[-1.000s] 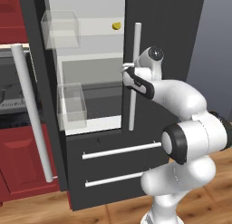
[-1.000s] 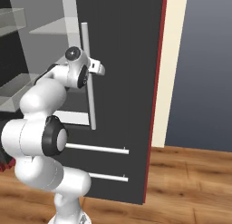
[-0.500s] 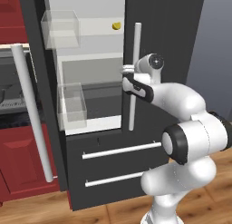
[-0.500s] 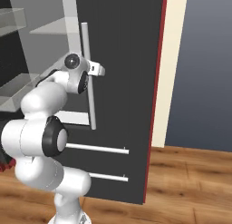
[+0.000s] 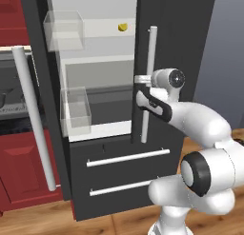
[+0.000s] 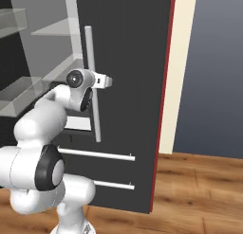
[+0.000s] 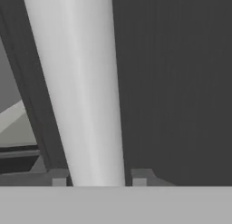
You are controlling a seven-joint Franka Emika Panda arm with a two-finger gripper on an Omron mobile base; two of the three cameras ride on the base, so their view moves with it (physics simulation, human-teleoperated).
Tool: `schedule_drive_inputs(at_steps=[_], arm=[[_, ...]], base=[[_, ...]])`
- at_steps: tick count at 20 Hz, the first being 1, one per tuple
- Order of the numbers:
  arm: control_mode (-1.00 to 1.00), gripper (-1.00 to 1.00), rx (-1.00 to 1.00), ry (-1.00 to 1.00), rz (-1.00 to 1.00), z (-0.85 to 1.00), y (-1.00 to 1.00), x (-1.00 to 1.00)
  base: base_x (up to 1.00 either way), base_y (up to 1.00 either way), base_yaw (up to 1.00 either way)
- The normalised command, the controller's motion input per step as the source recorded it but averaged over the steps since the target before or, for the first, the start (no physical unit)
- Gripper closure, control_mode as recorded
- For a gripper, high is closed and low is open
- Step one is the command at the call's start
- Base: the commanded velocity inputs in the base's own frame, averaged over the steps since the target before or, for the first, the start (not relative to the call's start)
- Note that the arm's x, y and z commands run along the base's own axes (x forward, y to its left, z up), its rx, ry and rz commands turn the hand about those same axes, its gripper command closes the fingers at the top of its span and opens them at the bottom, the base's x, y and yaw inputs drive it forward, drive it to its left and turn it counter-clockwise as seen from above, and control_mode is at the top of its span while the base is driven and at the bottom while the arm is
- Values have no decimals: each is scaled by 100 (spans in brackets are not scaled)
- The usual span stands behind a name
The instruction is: There is a bowl on the dining counter. Grab a lemon wedge from the fridge and place it in the bowl. Then get the liquor bottle and glass cup from the cabinet and place them next to the bowl.
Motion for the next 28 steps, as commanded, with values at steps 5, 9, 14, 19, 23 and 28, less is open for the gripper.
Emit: schedule_drive_inputs(at_steps=[5,9,14,19,23,28], arm=[[-100,100,0,-11,0,3,-97,-100],[-100,100,0,-4,0,9,-100,-100],[-100,100,0,0,-2,12,-100,-100],[-100,-100,0,0,-3,22,-83,-100],[-100,-100,2,-1,0,61,-14,-100],[-100,-100,0,-12,0,72,32,-100]], base=[[0,0,0],[0,0,0],[0,0,0],[0,0,0],[0,0,0],[0,0,0]])
